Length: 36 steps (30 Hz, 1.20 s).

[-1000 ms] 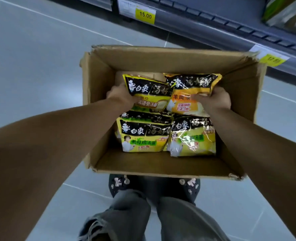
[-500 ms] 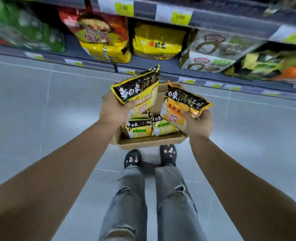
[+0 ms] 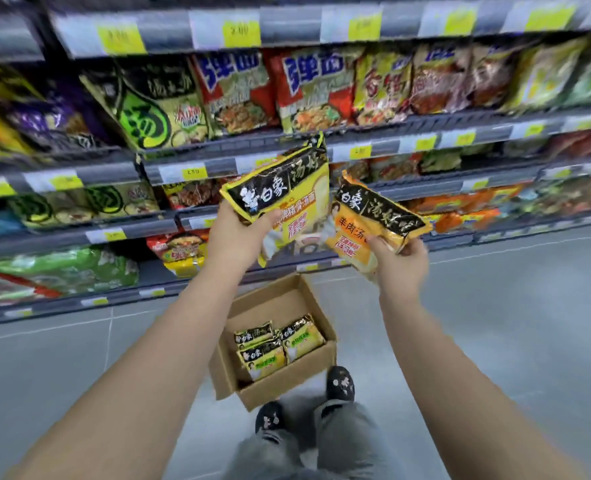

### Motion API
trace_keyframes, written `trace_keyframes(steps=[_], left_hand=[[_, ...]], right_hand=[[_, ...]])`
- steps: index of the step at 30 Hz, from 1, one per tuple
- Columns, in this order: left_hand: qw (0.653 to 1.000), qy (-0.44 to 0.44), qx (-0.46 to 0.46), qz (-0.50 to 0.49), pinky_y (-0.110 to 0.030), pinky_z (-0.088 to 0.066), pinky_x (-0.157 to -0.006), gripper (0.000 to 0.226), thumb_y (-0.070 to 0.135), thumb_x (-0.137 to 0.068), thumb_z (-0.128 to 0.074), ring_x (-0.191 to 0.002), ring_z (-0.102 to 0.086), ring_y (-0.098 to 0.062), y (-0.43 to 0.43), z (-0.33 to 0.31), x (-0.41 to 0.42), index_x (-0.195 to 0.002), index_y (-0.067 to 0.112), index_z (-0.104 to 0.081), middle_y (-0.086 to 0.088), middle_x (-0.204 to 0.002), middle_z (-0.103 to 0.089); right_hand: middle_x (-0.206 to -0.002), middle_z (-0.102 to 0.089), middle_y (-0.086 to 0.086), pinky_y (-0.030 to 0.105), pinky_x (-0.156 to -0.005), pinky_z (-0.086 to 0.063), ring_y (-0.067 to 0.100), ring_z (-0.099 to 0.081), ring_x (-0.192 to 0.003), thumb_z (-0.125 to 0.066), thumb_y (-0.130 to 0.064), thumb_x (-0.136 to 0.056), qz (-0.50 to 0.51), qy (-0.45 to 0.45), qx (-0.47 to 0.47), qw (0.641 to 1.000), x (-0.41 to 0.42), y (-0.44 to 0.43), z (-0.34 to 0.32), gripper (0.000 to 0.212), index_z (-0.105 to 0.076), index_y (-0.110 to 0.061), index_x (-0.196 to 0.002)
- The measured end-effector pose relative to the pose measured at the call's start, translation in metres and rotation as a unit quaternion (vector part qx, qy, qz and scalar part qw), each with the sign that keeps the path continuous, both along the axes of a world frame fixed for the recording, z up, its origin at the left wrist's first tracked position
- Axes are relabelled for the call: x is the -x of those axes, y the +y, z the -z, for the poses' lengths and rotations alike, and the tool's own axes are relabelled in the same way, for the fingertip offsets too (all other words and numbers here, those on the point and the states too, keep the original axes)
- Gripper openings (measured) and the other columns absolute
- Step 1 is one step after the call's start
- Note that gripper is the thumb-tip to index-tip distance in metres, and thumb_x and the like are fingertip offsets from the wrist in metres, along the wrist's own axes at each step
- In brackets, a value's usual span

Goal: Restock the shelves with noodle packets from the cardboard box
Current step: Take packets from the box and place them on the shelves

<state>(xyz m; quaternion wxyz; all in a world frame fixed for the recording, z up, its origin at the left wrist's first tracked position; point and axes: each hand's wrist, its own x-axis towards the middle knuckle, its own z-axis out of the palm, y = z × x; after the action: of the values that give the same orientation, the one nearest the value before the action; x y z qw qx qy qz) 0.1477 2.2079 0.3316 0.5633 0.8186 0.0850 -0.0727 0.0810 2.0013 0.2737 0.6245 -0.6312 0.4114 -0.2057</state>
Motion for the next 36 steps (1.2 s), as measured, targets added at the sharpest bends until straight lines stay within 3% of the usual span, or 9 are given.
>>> trace_keyframes(steps=[6, 10, 13, 15, 18, 23, 26, 29, 36], left_hand=[[0.997, -0.062, 0.011, 0.054, -0.039, -0.045, -0.093, 0.054, 0.037, -0.08, -0.072, -0.114, -0.056, -0.024, -0.063, -0.073, -0.006, -0.126, 0.02, -0.049, 0.002, -0.123, -0.062], [0.992, -0.103, 0.019, 0.073, -0.031, -0.039, -0.086, 0.056, 0.033, -0.082, -0.071, -0.11, -0.055, -0.02, -0.122, -0.106, -0.009, -0.13, 0.018, -0.045, 0.001, -0.125, -0.059], [0.99, -0.114, 0.031, 0.077, -0.037, -0.043, -0.097, 0.064, 0.036, -0.08, -0.072, -0.117, -0.053, -0.023, -0.175, -0.118, -0.013, -0.134, 0.015, -0.043, 0.0, -0.129, -0.056], [0.99, -0.119, 0.032, 0.071, -0.042, -0.043, -0.1, 0.064, 0.037, -0.08, -0.072, -0.115, -0.053, -0.021, -0.211, -0.125, -0.015, -0.133, 0.015, -0.042, 0.003, -0.124, -0.057], [0.99, -0.126, 0.03, 0.046, -0.043, -0.048, -0.095, 0.057, 0.039, -0.081, -0.071, -0.105, -0.059, -0.025, -0.261, -0.137, -0.02, -0.126, 0.019, -0.043, 0.001, -0.115, -0.06], [0.985, -0.167, 0.037, 0.005, -0.037, -0.047, -0.082, 0.049, 0.034, -0.083, -0.07, -0.102, -0.06, -0.028, -0.325, -0.165, -0.033, -0.123, 0.017, -0.048, -0.004, -0.109, -0.063], [0.979, -0.2, 0.029, -0.028, -0.035, -0.045, -0.081, 0.051, 0.033, -0.085, -0.068, -0.102, -0.059, -0.024, -0.344, -0.18, -0.047, -0.128, 0.015, -0.045, 0.002, -0.105, -0.058], [0.972, -0.23, 0.038, -0.035, -0.035, -0.045, -0.087, 0.052, 0.029, -0.086, -0.068, -0.109, -0.056, -0.022, -0.356, -0.191, -0.072, -0.13, 0.018, -0.043, 0.002, -0.116, -0.059], [0.958, -0.285, -0.009, -0.017, -0.03, -0.041, -0.08, 0.053, 0.026, -0.084, -0.07, -0.103, -0.055, -0.022, -0.377, -0.199, -0.152, -0.129, 0.016, -0.044, -0.001, -0.119, -0.058]], right_hand=[[-0.09, -0.066, -0.001, 0.05, -0.076, -0.056, 0.021, -0.067, -0.083, -0.081, -0.034, -0.061, 0.042, -0.043, 0.044, 0.997, 0.017, -0.064, -0.069, 0.034, -0.058, -0.028, -0.084], [-0.085, -0.063, -0.002, 0.047, -0.076, -0.054, 0.02, -0.062, -0.079, -0.079, -0.037, -0.066, 0.042, -0.049, 0.084, 0.994, 0.021, -0.127, -0.108, 0.036, -0.057, -0.022, -0.09], [-0.089, -0.061, -0.001, 0.037, -0.069, -0.048, 0.023, -0.061, -0.085, -0.079, -0.035, -0.07, 0.039, -0.068, 0.096, 0.992, 0.019, -0.182, -0.13, 0.043, -0.057, -0.015, -0.101], [-0.091, -0.06, 0.002, 0.04, -0.071, -0.049, 0.026, -0.061, -0.087, -0.079, -0.039, -0.069, 0.028, -0.077, 0.11, 0.991, 0.015, -0.22, -0.142, 0.048, -0.055, -0.014, -0.103], [-0.087, -0.058, 0.001, 0.051, -0.074, -0.054, 0.029, -0.062, -0.087, -0.079, -0.045, -0.066, 0.005, -0.103, 0.128, 0.986, 0.007, -0.273, -0.161, 0.043, -0.051, -0.023, -0.091], [-0.096, -0.062, 0.002, 0.051, -0.077, -0.055, 0.025, -0.063, -0.088, -0.076, -0.051, -0.063, -0.021, -0.119, 0.156, 0.98, -0.01, -0.344, -0.192, 0.053, -0.051, -0.022, -0.099], [-0.096, -0.062, 0.003, 0.043, -0.077, -0.054, 0.023, -0.061, -0.086, -0.077, -0.041, -0.071, -0.022, -0.141, 0.167, 0.976, -0.028, -0.371, -0.203, 0.043, -0.051, -0.019, -0.097], [-0.09, -0.06, 0.0, 0.028, -0.064, -0.045, 0.017, -0.057, -0.079, -0.076, -0.032, -0.077, -0.034, -0.185, 0.182, 0.965, -0.054, -0.385, -0.212, 0.034, -0.052, -0.016, -0.096], [-0.086, -0.058, -0.008, 0.019, -0.064, -0.04, 0.007, -0.055, -0.077, -0.073, -0.028, -0.08, -0.064, -0.241, 0.256, 0.934, -0.129, -0.406, -0.236, 0.025, -0.051, -0.027, -0.092]])
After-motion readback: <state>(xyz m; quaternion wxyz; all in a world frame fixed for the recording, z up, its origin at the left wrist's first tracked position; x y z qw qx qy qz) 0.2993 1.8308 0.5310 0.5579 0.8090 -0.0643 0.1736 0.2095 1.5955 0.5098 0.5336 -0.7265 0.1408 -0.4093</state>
